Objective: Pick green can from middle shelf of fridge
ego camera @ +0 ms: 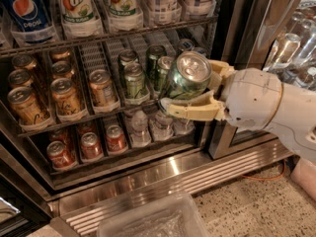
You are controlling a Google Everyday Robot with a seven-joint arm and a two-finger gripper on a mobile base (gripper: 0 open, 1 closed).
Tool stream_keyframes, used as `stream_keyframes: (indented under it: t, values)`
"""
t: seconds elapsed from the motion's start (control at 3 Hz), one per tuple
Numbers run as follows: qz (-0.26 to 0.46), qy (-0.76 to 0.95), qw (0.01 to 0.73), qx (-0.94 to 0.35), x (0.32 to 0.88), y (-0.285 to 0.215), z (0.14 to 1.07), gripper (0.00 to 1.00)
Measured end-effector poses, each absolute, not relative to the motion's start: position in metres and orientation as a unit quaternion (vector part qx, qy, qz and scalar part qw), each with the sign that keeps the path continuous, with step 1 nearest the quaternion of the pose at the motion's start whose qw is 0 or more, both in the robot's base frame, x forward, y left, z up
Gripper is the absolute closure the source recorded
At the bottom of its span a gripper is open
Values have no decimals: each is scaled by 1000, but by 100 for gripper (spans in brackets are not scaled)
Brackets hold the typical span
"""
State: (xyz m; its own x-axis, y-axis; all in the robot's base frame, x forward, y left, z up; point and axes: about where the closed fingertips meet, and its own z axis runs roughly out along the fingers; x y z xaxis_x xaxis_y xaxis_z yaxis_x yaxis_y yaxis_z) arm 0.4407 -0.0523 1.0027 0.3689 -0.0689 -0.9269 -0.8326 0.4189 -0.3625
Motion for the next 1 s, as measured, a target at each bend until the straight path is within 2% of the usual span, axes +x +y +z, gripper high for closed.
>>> stream_keyframes:
  t: [0.67,1.0]
  values:
    - [312,490,619,-528,386,-16,1020,100]
    - [318,493,626,-514,338,-15,1010,100]
